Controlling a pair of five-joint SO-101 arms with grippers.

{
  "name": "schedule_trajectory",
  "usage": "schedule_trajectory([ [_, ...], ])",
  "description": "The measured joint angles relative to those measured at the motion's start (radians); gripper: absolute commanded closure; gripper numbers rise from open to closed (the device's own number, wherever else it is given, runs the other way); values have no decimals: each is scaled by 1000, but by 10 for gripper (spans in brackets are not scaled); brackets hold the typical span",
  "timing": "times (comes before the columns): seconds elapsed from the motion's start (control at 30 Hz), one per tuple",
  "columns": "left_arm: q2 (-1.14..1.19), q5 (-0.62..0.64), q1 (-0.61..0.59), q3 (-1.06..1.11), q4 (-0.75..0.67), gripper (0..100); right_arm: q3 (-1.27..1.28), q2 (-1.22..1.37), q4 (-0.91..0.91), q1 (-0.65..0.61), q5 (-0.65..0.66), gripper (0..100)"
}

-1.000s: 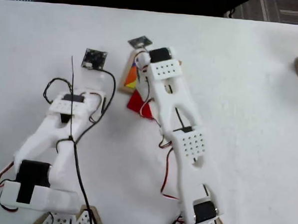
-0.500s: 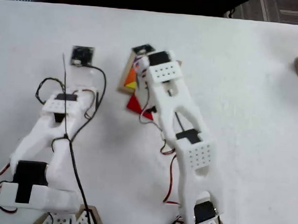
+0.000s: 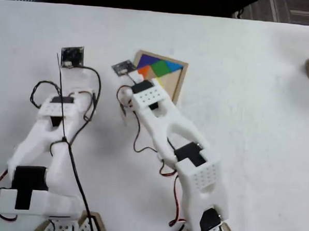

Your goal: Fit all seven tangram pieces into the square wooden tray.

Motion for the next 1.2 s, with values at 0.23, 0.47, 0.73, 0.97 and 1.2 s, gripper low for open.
schedule_trajectory([
  [0.23, 0, 0, -2, 0, 0, 977, 0, 11, -12, 23, 0, 978],
  [0.47, 0, -2, -2, 0, 0, 977, -38, 20, -28, 106, 0, 975],
  [0.73, 0, -2, -2, 0, 0, 977, -43, 21, -72, 173, 0, 976],
  [0.97, 0, -2, -2, 0, 0, 977, -124, 21, -54, 244, 0, 978],
  [1.2, 0, -2, -2, 0, 0, 977, -129, 21, -29, 253, 0, 978],
])
